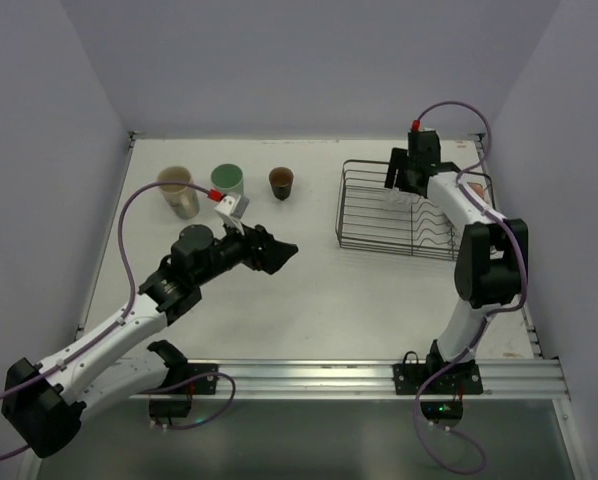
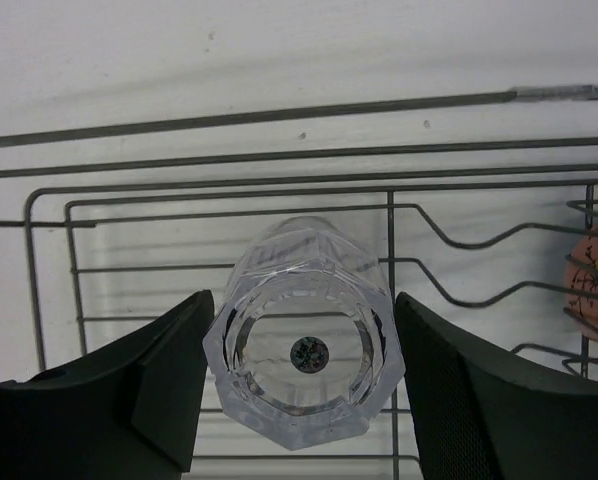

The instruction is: Unload the cups from the dish rack

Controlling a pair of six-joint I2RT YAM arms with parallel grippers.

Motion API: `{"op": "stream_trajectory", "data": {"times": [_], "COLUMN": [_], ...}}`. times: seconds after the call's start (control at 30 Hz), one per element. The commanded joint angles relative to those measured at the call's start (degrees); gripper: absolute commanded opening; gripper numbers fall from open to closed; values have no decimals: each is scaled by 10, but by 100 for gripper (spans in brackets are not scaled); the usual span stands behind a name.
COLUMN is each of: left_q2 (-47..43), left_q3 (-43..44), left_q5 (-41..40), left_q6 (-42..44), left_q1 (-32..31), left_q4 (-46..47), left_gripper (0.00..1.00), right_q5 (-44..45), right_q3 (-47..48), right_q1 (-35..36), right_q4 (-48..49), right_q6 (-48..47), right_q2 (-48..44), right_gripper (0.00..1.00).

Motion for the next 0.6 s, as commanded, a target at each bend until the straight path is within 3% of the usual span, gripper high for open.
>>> {"op": "stream_trajectory", "data": {"times": [0.0,0.2,0.3,0.57], "left_q2": [20,84,132,236], "left_q3": [10,10,6,50], "left_q5": [53,102,136,159], "left_q6": [-39,-122,-185,-252], "left_q1": [1,1,0,-3], "left_q4": [93,225,313,405], "left_gripper": [91,85,82,81], "right_q5": [-48,-152,-263,-474], "right_q3": [-46,-202,-285,-423], "right_q1": [-3,-3,-3,-3], "right_q4": [52,158,238,443], "right_q6": [32,124,199,370], "right_q2": [-136,-319,-385,-453], "right_gripper": [34,30,30,31]}}
